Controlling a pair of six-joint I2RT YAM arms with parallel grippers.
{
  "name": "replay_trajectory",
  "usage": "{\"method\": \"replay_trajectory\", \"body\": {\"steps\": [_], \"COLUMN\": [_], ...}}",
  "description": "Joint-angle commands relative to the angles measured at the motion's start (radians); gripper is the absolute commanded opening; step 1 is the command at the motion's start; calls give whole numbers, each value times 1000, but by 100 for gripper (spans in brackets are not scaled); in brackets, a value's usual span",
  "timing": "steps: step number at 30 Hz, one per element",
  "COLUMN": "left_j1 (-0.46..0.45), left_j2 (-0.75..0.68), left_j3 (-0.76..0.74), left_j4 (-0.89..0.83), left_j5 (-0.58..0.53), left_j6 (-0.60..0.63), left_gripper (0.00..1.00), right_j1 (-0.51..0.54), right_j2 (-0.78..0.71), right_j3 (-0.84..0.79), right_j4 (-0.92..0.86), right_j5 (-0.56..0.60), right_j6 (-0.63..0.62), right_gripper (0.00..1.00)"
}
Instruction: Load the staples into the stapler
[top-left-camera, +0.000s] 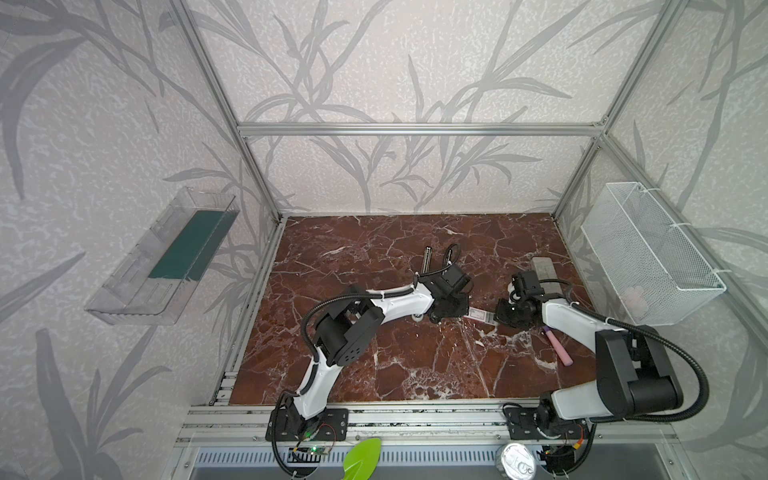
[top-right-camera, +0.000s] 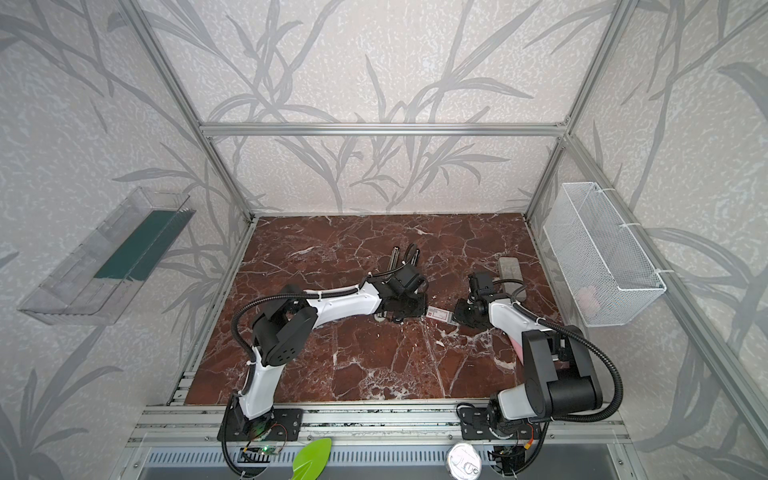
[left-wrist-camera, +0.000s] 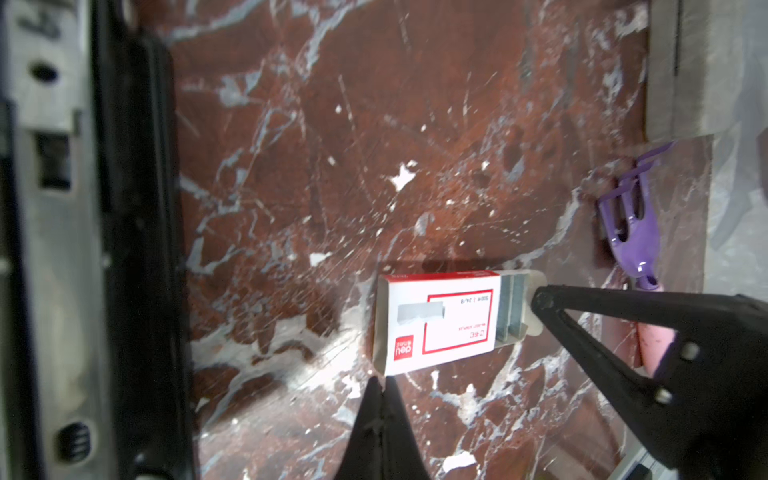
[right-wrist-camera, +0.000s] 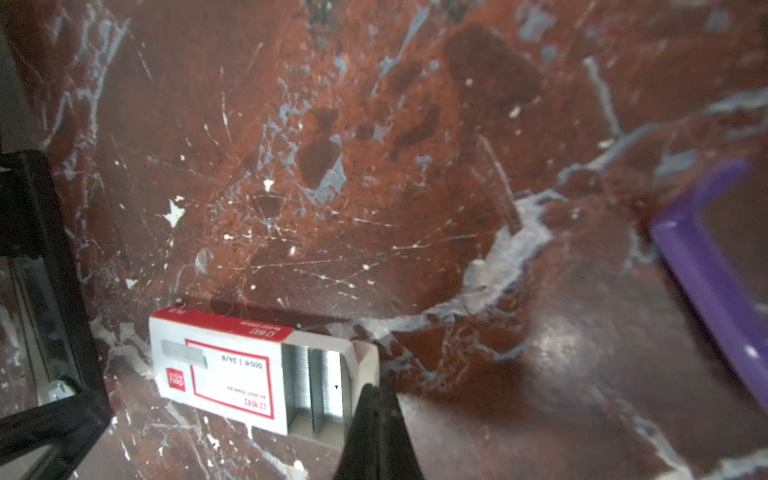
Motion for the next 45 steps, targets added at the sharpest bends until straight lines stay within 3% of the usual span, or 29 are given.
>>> {"method": "replay_trajectory", "body": {"steps": [1, 4, 7, 13, 23, 27, 35, 45], "left_j1": [4, 5, 5, 3, 2, 2, 3, 18], "left_j2": [40, 57, 66, 97, 138, 152, 161, 149], "left_j3": [53, 81, 85, 89, 123, 142, 146, 140], "left_j4": [-49, -66, -63, -33, -15, -30, -39, -41], "left_j5": [4, 17, 36, 91, 120, 119, 115, 107], "left_j6": [23, 25, 21, -7, -20, -15, -15, -4], "left_gripper": [0, 0, 25, 33, 30, 23, 0, 0], "right_j1": [-12, -16, -18, -18, -18, -18, -19, -56], "right_j2": [-30, -33, -35, -32, -22, -19, -21, -44], "right_j3": [-11, -11, -12, -15, -23, -26, -18, -33], "right_j4": [-31, -31, -27, -20, -3, 0, -14, -33], "right_j5": [10, 4, -1, -5, -21, -21, 0, 15], "right_j6": [-16, -14, -13, -9, -5, -4, -6, -6], "right_gripper": [0, 0, 0, 0, 0, 0, 0, 0]}}
